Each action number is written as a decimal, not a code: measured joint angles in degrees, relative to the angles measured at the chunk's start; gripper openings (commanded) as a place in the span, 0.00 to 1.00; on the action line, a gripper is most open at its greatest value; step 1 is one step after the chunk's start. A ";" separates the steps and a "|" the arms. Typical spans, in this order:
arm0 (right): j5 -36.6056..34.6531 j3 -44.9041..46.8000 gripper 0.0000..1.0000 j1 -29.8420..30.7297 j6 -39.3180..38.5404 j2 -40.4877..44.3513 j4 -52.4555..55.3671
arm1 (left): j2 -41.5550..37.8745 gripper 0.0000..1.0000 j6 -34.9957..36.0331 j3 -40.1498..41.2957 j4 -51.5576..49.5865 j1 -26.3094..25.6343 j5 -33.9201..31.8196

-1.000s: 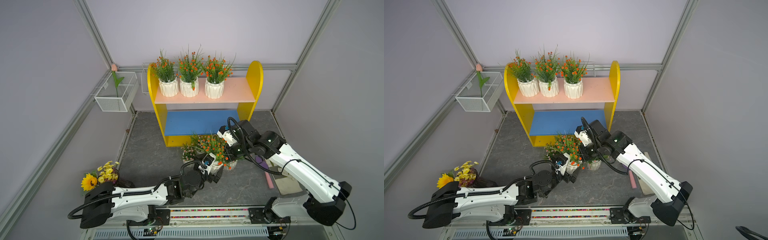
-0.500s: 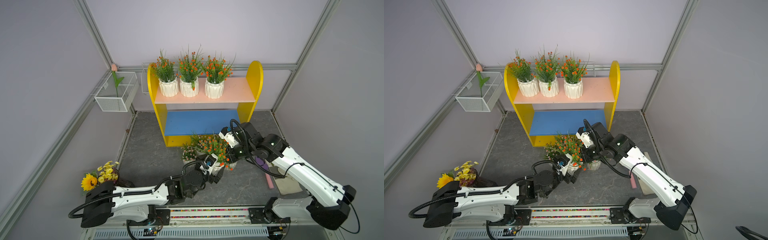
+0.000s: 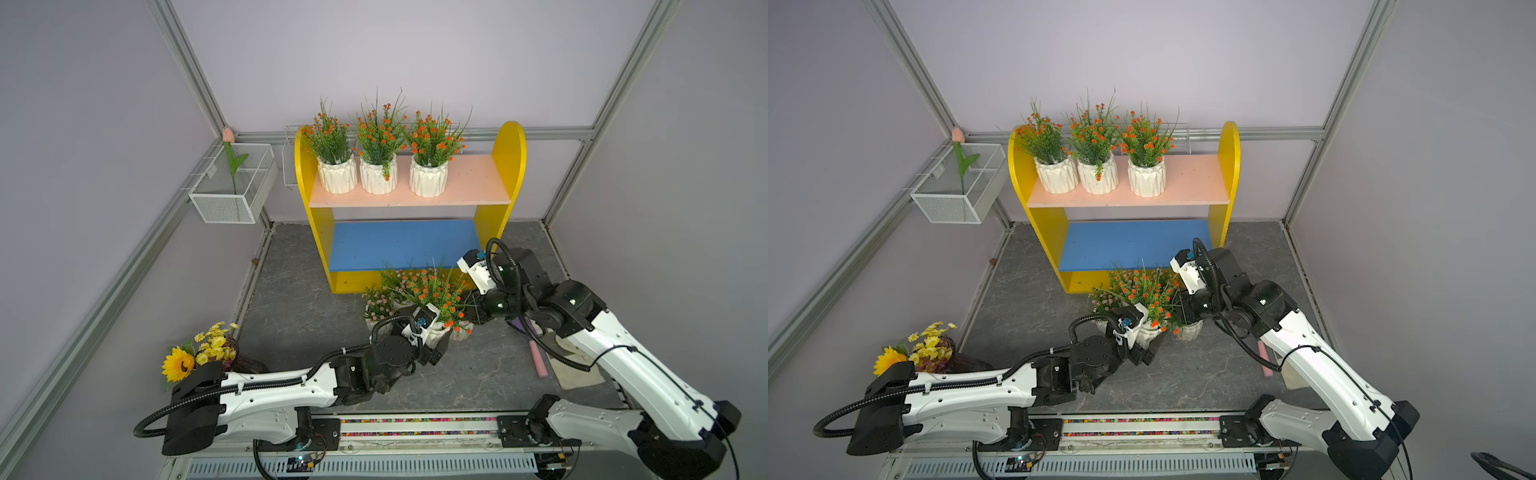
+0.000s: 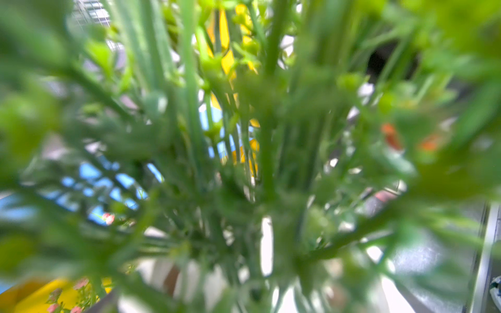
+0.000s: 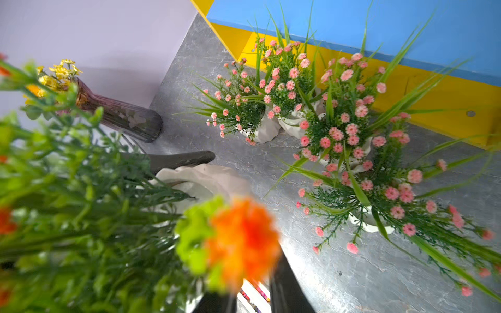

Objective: Place the baby's breath potted plants on the rack by color
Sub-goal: Pick up the baby's breath potted plant from the center of the board.

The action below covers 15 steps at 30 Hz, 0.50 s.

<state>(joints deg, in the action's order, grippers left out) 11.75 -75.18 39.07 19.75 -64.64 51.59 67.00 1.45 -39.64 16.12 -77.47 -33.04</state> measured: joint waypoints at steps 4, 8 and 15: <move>-0.66 0.90 0.28 -1.77 -0.07 1.64 0.00 | 0.00 0.35 -0.31 -0.26 -1.42 0.00 -0.37; -2.08 3.08 0.30 -3.80 -0.07 5.01 -0.04 | 0.33 0.34 -0.28 -2.25 -2.71 0.00 -1.49; -3.61 10.16 0.31 -7.78 0.20 11.28 0.02 | 2.84 0.33 -0.24 -13.60 -6.62 0.68 -2.80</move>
<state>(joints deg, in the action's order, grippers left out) 8.14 -65.01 31.29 19.94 -53.36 51.62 69.84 1.21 -53.23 9.50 -76.79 -35.83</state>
